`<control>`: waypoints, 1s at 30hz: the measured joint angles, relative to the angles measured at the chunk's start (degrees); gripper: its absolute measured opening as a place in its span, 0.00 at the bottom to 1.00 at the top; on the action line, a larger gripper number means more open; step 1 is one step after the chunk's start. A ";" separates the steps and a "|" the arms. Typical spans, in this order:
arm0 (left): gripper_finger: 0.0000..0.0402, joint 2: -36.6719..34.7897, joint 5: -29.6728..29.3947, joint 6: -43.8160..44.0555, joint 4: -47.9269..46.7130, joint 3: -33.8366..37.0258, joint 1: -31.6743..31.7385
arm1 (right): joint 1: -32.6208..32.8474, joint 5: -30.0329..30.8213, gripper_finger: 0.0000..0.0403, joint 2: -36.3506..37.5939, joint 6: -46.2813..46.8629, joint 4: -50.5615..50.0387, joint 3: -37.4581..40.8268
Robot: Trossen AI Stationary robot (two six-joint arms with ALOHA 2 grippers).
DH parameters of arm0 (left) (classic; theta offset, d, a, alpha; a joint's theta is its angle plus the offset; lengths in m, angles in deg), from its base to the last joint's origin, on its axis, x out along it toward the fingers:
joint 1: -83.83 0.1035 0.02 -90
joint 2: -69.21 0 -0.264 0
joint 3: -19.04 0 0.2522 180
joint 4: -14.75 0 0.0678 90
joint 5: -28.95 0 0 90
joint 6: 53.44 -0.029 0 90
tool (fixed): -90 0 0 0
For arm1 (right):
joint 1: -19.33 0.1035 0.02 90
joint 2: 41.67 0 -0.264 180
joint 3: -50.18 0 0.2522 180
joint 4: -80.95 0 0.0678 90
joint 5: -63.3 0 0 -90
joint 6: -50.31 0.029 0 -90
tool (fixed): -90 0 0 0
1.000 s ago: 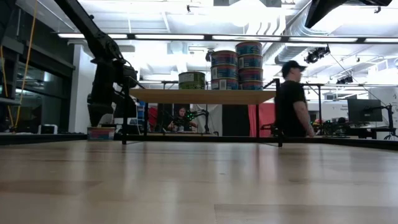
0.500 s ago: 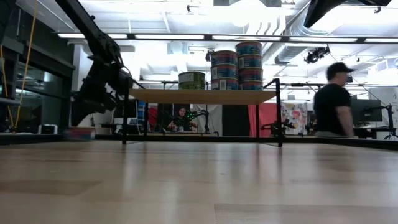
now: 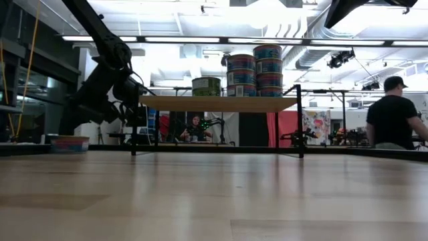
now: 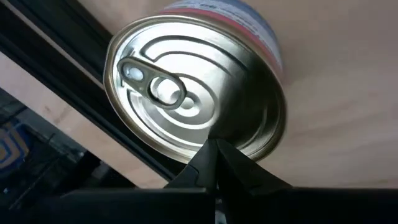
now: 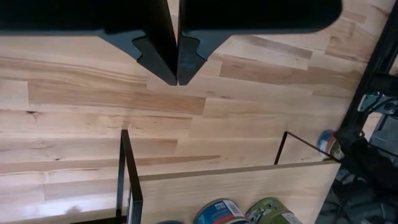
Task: Stack canned seafood by type on shelf
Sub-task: Stack the blue tuna can on top of the other stacked blue tuna cans on the shelf
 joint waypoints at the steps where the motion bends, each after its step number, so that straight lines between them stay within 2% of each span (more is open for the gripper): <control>1: 0.00 0.06 0.40 0.65 -0.66 0.10 -0.51 | 0.00 0.21 0.00 0.00 -0.02 -0.02 0.00; 12: 0.00 0.47 5.24 0.75 -9.14 1.11 -3.25 | 0.00 0.71 0.00 0.00 -0.04 -0.21 0.00; 14: 0.00 0.43 7.76 0.83 -10.50 2.56 -3.25 | 0.00 0.86 0.00 0.00 -0.04 -0.28 0.00; 20: 0.00 0.39 17.21 2.24 -10.73 9.53 -4.65 | 0.00 1.01 0.00 0.00 -1.55 -0.28 0.00; 30: 0.00 0.14 21.78 5.35 -8.92 9.81 -11.80 | 0.01 1.14 0.00 0.00 -1.54 -0.28 0.00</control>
